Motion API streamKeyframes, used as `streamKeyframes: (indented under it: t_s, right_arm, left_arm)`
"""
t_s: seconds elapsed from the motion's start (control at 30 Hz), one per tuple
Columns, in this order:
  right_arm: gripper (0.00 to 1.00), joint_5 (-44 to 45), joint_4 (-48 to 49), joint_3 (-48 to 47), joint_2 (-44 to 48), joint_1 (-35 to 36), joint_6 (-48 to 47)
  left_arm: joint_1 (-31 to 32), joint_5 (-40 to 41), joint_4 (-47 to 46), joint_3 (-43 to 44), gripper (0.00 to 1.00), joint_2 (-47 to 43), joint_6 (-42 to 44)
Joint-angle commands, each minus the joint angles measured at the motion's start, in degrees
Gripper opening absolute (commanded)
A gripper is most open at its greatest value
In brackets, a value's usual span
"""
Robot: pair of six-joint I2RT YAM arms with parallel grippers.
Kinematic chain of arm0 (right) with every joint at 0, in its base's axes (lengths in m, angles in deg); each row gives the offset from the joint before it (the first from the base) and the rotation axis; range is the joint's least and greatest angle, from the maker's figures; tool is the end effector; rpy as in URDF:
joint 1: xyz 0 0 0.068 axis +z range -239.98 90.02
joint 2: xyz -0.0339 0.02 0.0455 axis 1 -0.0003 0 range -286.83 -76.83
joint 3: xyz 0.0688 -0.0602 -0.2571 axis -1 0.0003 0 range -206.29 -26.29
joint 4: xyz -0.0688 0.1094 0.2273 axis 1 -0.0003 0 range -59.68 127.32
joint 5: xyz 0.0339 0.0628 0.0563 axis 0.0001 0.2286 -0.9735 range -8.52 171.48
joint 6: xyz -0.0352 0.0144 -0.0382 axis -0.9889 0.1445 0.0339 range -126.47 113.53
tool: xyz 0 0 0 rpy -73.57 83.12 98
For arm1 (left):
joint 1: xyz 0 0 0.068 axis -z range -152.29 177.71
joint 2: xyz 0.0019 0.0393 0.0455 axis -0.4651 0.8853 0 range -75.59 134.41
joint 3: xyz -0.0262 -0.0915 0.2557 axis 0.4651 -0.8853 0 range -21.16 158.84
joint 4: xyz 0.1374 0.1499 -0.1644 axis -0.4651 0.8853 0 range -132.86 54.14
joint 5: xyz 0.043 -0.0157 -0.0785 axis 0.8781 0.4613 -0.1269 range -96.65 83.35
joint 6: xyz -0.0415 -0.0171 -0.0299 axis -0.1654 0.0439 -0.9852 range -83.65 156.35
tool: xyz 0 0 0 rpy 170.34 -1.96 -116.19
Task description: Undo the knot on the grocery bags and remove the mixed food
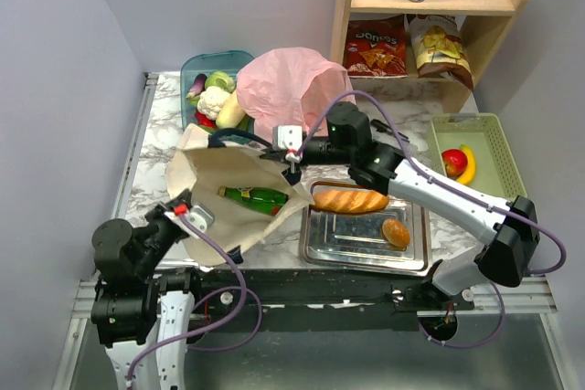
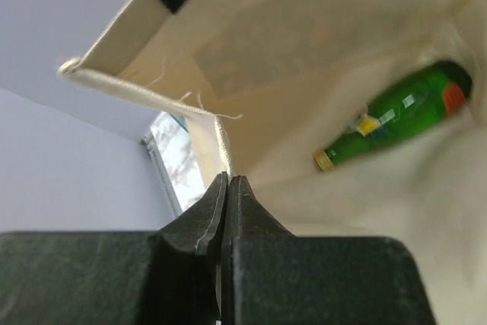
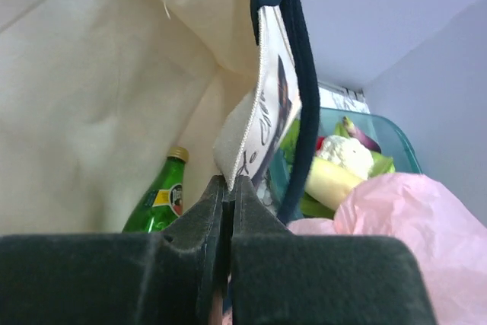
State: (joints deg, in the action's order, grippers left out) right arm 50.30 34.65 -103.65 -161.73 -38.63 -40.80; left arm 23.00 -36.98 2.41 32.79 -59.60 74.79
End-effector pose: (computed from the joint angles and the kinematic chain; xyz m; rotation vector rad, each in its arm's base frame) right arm 0.2042 0.2850 0.3853 -1.4697 0.9925 0.6902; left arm 0.0276 -0.0157 0.3708 0.8481 1.4528 0.1171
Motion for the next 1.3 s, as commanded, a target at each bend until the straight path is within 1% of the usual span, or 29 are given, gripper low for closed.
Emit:
streamKeyframes:
  t_s: [0.0,0.03,0.1,0.13,0.2,0.23,0.27,0.33,0.37,0.43,0.47,0.5,0.53,0.6,0.63,0.67,0.7,0.73,0.77,0.8,0.83,0.9,0.97,1.1,1.2,1.27]
  right_arm:
    - [0.01,-9.2,11.2,7.6,4.2,1.5,-9.5]
    - [0.0,-9.9,10.7,8.6,4.2,1.6,-9.6]
    - [0.0,-9.9,10.2,8.4,3.2,1.6,-6.9]
    - [0.01,-9.6,10.6,7.8,2.4,1.7,-5.2]
    - [0.01,-8.3,12.2,6.8,1.0,1.6,-2.4]
    - [0.01,-7.7,13.1,6.2,0.5,1.7,-1.4]
    - [0.01,-7.2,13.5,5.3,-0.4,1.6,-0.3]
    - [0.01,-6.1,14.1,2.5,-2.0,1.6,3.2]
    - [0.01,-5.4,13.7,0.4,-3.1,1.5,5.4]
    - [0.01,-5.2,12.1,-4.2,-5.9,0.5,10.2]
    - [0.01,-5.1,10.4,-6.5,-7.2,0.1,12.4]
    - [0.01,-5.3,8.6,-9.2,-8.9,-0.6,14.5]
    - [0.01,-5.4,5.5,-11.5,-10.3,-1.0,15.8]
    - [0.01,-7.0,0.6,-14.7,-12.9,-2.1,18.0]
    - [0.01,-7.9,-0.7,-15.4,-13.9,-2.6,19.1]
    - [0.01,-8.6,-1.6,-15.6,-14.5,-3.0,19.7]
    - [0.01,-8.9,-2.1,-15.6,-15.4,-3.2,20.3]
    - [0.01,-9.1,-2.3,-15.7,-16.1,-3.7,21.1]
    - [0.01,-9.6,-2.3,-16.1,-16.9,-4.2,22.3]
    - [0.01,-10.0,-2.3,-16.8,-17.9,-4.8,23.4]
    - [0.01,-10.4,-2.3,-17.4,-18.6,-5.4,24.9]
    - [0.01,-12.0,-2.0,-19.1,-19.9,-6.6,27.3]
    - [0.01,-13.6,-2.3,-20.7,-20.8,-7.2,27.7]
    - [0.01,-15.7,-4.7,-22.6,-21.7,-7.3,27.2]
    - [0.01,-16.3,-4.8,-22.2,-21.8,-7.2,27.5]
    - [0.01,-16.2,-4.5,-21.9,-21.7,-7.2,27.5]
  left_arm:
    - [0.0,-5.8,21.3,-5.9,0.0,-7.8,15.4]
    - [0.0,-4.8,23.9,-7.0,0.02,-8.8,17.0]
    - [0.1,-0.2,23.4,-6.9,0.3,-9.1,13.3]
    - [0.1,0.6,23.4,-5.2,0.5,-7.3,12.1]
    - [0.0,-1.2,23.7,1.2,0.85,-1.7,8.7]
    - [0.1,-3.2,23.7,5.9,0.91,2.2,6.7]
    - [0.1,-5.5,24.1,10.3,0.94,5.8,4.7]
    - [0.1,-10.5,26.9,20.5,0.96,13.7,3.8]
    - [0.1,-13.1,29.4,26.2,0.94,17.9,5.7]
    - [0.1,-18.0,37.7,33.6,0.89,23.9,14.2]
    - [0.1,-18.4,41.8,35.7,0.84,25.8,20.8]
    - [0.1,-17.2,43.8,36.6,0.79,27.5,26.2]
    - [0.0,-15.2,44.2,36.7,0.76,28.5,28.5]
    - [0.5,-14.5,45.8,38.2,0.71,31.3,31.7]
    - [1.2,-15.2,47.1,39.1,0.69,32.7,32.7]
    - [3.4,-15.1,47.1,39.2,0.69,33.9,32.0]
    - [6.2,-13.9,46.5,37.9,0.68,34.4,30.6]
    - [10.9,-10.8,43.4,34.8,0.68,34.5,28.0]
    - [15.3,-5.7,40.6,31.0,0.65,34.2,25.4]
    - [18.9,-1.3,37.2,26.1,0.62,33.5,24.8]
    - [21.0,1.0,33.3,21.6,0.62,32.9,24.8]
    - [22.3,3.7,24.3,12.6,0.62,32.1,23.1]
    - [22.5,4.2,18.5,7.8,0.62,34.7,22.8]
    - [22.7,4.7,10.6,6.0,0.58,44.0,21.1]
    - [23.3,5.0,5.8,5.1,0.58,50.4,22.0]
    - [23.6,5.2,4.3,4.5,0.58,54.8,23.3]
